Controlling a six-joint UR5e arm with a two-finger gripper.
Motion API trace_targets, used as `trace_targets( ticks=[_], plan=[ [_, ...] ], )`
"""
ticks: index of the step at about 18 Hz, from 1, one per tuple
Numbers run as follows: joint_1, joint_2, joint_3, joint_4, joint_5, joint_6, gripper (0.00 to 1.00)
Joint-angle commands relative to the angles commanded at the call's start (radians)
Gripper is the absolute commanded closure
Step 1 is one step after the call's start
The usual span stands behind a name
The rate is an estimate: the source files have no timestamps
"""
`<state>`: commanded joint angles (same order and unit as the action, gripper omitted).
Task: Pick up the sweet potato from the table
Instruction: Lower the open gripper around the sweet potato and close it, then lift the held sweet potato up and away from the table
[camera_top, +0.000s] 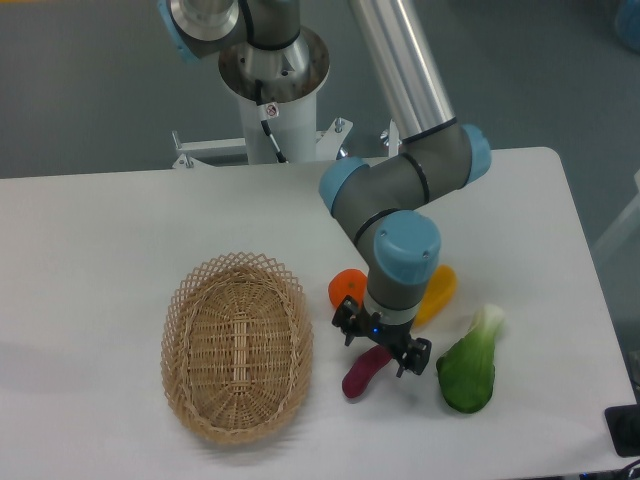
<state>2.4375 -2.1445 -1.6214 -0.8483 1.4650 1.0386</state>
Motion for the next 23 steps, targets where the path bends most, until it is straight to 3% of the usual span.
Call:
trace_targets(
  ticks=[4, 10, 11, 13, 15, 18, 23],
  plan=[
    [-0.002, -0.017, 0.000, 0.040, 0.006, -0.003, 0.00],
    [-0.009, -0.029, 0.000, 0.043, 0.029, -0.006, 0.00],
    [-0.011, -0.029, 0.002, 0.052, 0.031, -0.015, 0.08],
    [-0.011, -0.031, 0.000, 0.078, 0.061, -0.020, 0.48],
    [-0.011, -0.029, 0.000, 0.084, 0.069, -0.018, 0.63],
    [-0.011, -0.028, 0.000, 0.086, 0.071, -0.017, 0.74],
    [-0.011, -0.018, 0.002, 0.087, 0.071, -0.015, 0.76]
  ],
)
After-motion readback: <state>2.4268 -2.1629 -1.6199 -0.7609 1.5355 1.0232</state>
